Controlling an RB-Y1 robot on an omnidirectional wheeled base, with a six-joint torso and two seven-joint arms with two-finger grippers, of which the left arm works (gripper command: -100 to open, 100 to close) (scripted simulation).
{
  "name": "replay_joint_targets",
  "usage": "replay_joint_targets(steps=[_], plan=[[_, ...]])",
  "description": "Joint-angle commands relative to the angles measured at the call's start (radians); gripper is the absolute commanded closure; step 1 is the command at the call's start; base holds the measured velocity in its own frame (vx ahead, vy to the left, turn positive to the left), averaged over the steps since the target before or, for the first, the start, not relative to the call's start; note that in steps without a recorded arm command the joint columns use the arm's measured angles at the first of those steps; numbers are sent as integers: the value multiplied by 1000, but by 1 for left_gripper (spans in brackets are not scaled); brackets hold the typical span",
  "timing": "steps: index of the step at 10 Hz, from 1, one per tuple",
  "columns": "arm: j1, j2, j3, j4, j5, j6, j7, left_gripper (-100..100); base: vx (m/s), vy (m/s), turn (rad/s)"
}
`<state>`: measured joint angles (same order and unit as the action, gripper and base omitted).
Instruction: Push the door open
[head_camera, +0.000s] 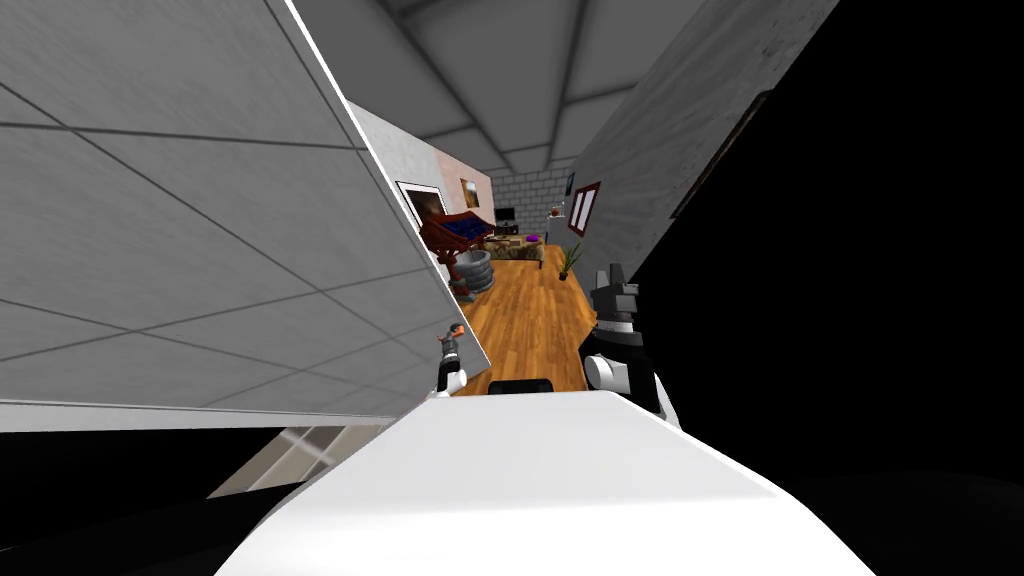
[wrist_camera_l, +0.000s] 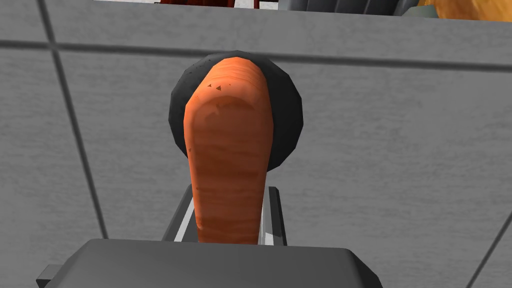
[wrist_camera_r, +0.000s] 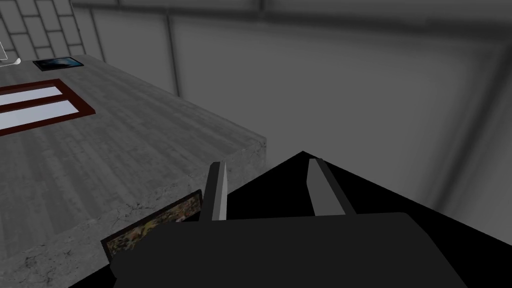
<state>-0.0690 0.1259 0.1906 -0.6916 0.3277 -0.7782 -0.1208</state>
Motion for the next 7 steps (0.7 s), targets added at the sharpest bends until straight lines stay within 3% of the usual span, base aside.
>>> replay_joint_targets(steps=[1,6,7], plan=[[-5,6,19,6,12,-9,-6,100,218,-27,57],[-3,13,65,9,42,-12,-24,100,183,-28,47],[3,12,60,6,38,-6,-23,100,81,-9,34]])
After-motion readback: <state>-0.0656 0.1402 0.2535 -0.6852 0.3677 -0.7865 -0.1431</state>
